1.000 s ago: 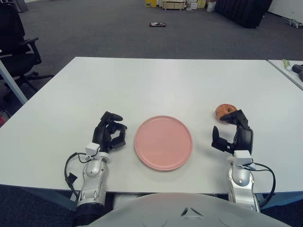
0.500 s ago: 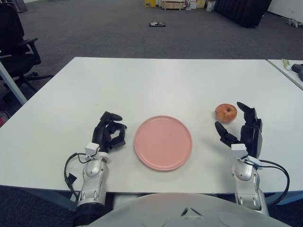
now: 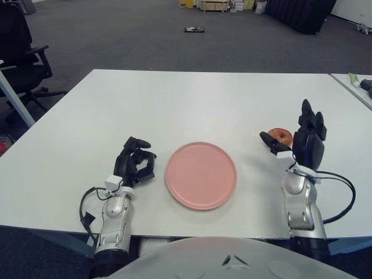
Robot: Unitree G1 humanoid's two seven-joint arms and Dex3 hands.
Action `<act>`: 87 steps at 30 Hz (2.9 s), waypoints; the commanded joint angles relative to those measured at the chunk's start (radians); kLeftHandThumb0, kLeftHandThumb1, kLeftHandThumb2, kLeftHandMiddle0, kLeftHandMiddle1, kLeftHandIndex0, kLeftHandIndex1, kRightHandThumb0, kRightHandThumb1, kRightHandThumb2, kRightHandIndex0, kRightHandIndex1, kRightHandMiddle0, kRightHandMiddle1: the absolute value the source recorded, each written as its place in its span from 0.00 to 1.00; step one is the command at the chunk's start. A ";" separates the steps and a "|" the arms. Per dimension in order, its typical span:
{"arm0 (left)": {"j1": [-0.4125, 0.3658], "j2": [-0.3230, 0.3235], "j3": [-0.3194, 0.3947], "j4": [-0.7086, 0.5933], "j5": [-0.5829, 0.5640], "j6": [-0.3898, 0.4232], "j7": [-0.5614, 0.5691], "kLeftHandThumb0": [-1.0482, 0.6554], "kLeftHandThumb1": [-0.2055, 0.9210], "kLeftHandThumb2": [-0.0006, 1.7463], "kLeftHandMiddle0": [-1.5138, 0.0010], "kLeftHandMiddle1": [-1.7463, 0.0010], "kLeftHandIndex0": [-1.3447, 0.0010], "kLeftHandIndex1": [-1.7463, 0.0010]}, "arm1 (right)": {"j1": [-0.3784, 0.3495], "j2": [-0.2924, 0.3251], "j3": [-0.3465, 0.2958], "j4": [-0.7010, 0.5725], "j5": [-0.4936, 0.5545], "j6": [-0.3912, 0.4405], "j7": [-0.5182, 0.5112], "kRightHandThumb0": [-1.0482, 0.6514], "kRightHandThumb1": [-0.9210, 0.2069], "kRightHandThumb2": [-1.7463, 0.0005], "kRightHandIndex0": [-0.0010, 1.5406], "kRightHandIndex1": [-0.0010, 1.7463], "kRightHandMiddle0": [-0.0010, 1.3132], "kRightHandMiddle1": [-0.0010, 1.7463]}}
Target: Put the apple into the plate.
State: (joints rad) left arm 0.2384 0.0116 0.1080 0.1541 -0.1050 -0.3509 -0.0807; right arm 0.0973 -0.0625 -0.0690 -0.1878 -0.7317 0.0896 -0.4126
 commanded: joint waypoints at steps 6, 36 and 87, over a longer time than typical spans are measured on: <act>-0.001 0.006 -0.002 0.001 0.012 0.007 0.004 0.61 0.53 0.68 0.60 0.11 0.70 0.00 | -0.172 -0.078 -0.032 0.257 0.086 -0.011 -0.024 0.06 0.28 0.80 0.00 0.00 0.00 0.00; 0.005 0.009 0.006 -0.006 0.007 0.022 0.006 0.61 0.53 0.69 0.62 0.09 0.70 0.00 | -0.460 -0.153 -0.001 0.882 0.284 -0.038 -0.066 0.02 0.22 0.84 0.00 0.00 0.00 0.00; 0.011 0.004 0.007 -0.026 -0.008 0.035 -0.001 0.61 0.54 0.66 0.60 0.13 0.70 0.00 | -0.401 -0.126 0.122 1.008 0.330 0.198 -0.129 0.24 0.27 0.57 0.05 0.04 0.00 0.18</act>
State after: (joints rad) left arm 0.2490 0.0143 0.1153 0.1303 -0.1095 -0.3290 -0.0789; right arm -0.3514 -0.2092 0.0492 0.7971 -0.4120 0.2308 -0.5501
